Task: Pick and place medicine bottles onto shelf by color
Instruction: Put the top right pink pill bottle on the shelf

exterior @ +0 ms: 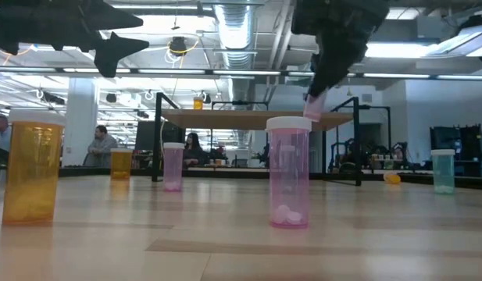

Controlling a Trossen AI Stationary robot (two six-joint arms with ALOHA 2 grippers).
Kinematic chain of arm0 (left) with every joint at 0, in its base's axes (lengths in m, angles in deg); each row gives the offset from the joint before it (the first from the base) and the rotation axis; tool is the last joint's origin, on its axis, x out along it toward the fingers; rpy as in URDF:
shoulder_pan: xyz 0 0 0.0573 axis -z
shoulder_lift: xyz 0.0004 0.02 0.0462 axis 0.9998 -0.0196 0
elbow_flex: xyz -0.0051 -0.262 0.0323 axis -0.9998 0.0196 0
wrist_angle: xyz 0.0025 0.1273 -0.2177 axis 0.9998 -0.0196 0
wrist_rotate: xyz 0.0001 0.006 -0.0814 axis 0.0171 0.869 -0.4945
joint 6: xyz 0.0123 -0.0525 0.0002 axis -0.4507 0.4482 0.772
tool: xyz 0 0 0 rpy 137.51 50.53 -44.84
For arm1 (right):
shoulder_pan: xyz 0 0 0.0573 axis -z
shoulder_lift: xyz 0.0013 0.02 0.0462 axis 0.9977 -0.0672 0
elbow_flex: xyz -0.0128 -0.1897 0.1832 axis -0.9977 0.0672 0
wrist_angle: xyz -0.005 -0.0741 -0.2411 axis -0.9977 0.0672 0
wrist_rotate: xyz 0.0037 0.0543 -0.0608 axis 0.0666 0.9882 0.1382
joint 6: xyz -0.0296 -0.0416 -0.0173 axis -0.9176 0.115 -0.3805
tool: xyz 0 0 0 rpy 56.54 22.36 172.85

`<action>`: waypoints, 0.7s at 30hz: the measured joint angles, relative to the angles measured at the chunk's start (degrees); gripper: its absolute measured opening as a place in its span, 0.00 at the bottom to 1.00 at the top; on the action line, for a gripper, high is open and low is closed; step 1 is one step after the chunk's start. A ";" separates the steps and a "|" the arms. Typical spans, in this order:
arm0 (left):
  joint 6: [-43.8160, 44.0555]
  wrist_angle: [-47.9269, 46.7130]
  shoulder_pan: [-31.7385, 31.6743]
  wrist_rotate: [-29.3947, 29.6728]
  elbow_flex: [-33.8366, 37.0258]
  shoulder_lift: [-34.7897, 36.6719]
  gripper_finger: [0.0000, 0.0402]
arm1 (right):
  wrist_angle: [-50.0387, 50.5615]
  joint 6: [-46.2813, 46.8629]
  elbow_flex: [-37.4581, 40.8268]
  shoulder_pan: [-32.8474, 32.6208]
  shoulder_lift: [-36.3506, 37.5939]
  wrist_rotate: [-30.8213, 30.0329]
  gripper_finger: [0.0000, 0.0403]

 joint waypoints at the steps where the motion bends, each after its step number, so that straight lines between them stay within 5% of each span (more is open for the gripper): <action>1: 0.00 0.00 0.00 0.00 0.00 0.01 0.53 | -0.05 -0.05 -0.29 0.34 0.00 0.00 0.31; 21: 0.70 -1.36 0.00 0.04 0.00 0.01 0.53 | -3.97 -6.00 -6.34 8.34 0.00 1.07 0.31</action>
